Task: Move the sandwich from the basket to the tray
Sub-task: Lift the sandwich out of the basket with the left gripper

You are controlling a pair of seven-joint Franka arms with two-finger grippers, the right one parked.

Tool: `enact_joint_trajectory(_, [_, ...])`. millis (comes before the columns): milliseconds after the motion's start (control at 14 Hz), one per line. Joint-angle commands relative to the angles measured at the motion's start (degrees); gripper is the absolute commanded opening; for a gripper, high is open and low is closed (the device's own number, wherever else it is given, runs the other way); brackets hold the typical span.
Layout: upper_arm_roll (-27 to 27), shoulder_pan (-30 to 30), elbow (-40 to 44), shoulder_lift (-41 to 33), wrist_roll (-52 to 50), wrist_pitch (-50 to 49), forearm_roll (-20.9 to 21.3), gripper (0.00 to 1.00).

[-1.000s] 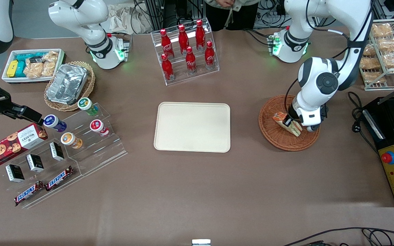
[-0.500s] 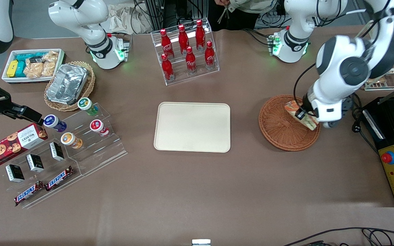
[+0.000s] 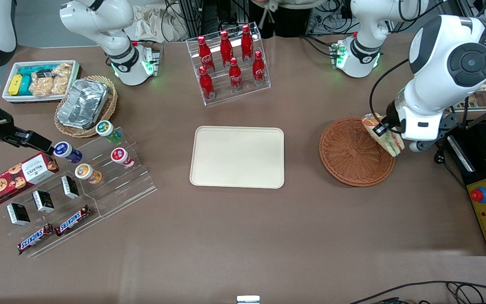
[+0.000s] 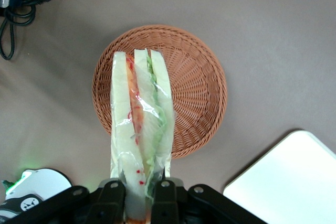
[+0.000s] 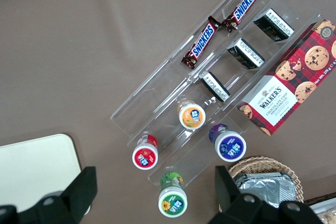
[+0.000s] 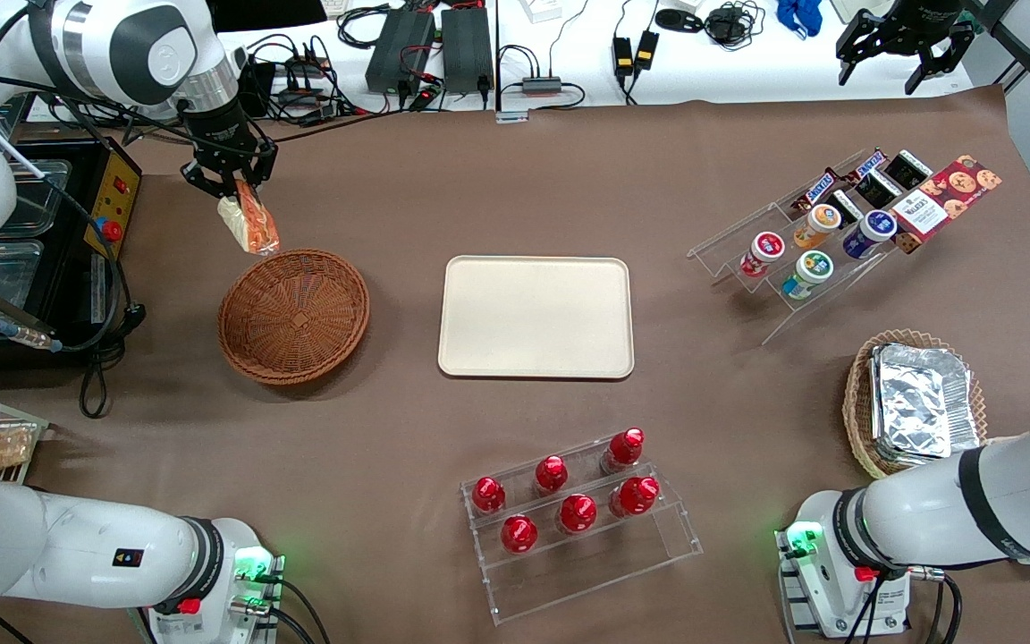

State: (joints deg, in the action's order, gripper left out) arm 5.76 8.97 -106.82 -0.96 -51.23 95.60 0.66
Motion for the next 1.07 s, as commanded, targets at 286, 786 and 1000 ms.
enact_joint_trajectory(286, [7.15, 0.78, 0.65, 1.05, 6.71, 0.73, -2.68, 0.00])
enact_joint_trajectory(786, [11.99, 2.63, 0.20, 6.39, 9.92, 11.70, -2.50, 0.07])
enact_joint_trajectory(1000, [13.40, 4.82, 0.38, 11.31, 10.44, 15.92, -2.51, 0.00])
